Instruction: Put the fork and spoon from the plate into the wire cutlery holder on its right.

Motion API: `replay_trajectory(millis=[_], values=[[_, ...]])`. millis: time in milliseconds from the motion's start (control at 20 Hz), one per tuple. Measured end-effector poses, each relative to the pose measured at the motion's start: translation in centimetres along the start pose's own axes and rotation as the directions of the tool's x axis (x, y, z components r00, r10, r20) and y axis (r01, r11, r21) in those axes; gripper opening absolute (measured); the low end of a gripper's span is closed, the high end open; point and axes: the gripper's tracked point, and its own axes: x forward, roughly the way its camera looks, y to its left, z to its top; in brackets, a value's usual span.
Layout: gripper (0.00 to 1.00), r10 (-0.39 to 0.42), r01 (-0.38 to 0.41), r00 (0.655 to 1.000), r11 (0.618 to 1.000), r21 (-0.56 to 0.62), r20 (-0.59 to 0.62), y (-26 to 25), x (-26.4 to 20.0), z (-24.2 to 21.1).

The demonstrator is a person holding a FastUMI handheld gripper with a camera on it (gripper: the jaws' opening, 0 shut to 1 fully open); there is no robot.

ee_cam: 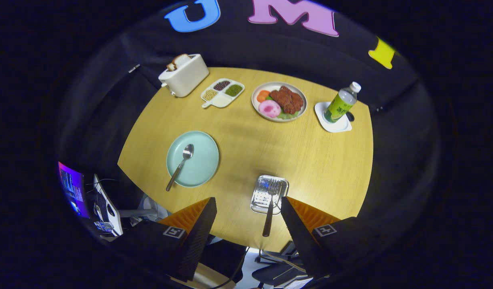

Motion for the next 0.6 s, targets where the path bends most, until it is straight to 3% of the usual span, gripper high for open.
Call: replay_trajectory(millis=[100,200,300,400,600], values=[[1.00,-0.015,0.021,0.994,0.998,-0.058,0.108,2.1,-1.1,0.8],[1.00,0.021,-0.010,0.987,0.998,-0.068,0.162,5.8,-1.4,0.6],[1.00,0.059,-0.050,0.979,0.998,-0.049,0.198,8.9,-0.3,0.4],[1.00,0.043,-0.037,0.975,0.999,-0.033,0.219,10.4,1.1,0.0],[1.00,0.054,-0.077,0.970,0.993,0.091,0.238,14.8,4.5,0.0]])
